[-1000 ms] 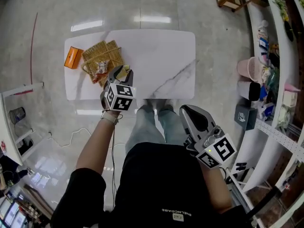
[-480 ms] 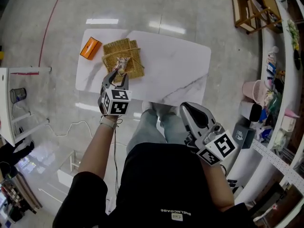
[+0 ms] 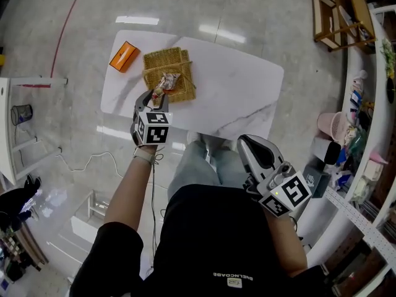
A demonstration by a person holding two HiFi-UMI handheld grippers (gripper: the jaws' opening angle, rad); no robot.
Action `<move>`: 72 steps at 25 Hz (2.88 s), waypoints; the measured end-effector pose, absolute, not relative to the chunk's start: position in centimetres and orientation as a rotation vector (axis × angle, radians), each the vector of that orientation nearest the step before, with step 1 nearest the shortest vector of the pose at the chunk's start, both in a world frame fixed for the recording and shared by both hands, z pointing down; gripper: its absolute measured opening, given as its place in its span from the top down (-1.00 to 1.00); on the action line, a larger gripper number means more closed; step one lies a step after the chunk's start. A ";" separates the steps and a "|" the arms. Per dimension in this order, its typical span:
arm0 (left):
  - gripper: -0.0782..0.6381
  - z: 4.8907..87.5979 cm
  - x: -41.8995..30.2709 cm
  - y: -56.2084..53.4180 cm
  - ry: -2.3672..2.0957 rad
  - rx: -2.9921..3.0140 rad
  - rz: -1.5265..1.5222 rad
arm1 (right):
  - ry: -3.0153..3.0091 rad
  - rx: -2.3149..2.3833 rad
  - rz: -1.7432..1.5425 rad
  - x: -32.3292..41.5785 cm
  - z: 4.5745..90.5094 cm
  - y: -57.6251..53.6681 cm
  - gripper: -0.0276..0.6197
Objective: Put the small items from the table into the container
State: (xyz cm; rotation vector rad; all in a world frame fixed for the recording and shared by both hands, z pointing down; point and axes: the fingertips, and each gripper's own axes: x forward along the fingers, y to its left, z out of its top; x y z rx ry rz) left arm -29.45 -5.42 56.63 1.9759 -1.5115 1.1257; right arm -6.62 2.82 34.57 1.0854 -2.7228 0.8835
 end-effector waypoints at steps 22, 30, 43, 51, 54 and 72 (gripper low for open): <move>0.33 61.8 -31.6 -8.7 -1.483 1.949 1.109 | -2.618 1.159 0.878 -7.8 36.9 2.8 0.88; 0.33 61.9 -31.2 -9.8 -1.466 1.985 1.118 | -2.604 1.205 0.860 -7.5 36.5 2.8 0.88; 0.33 61.6 -30.4 -10.0 -1.459 2.015 1.114 | -2.599 1.220 0.850 -7.0 36.4 3.1 0.88; 0.33 60.5 -29.8 -9.4 -1.460 2.028 1.093 | -2.614 1.214 0.837 -6.7 36.0 3.1 0.88; 0.33 59.8 -29.5 -9.2 -1.458 2.044 1.088 | -2.625 1.211 0.833 -6.7 35.7 3.0 0.88; 0.33 48.3 -19.9 -8.1 -1.413 2.302 0.960 | -2.730 1.282 0.746 -3.3 31.9 1.7 0.88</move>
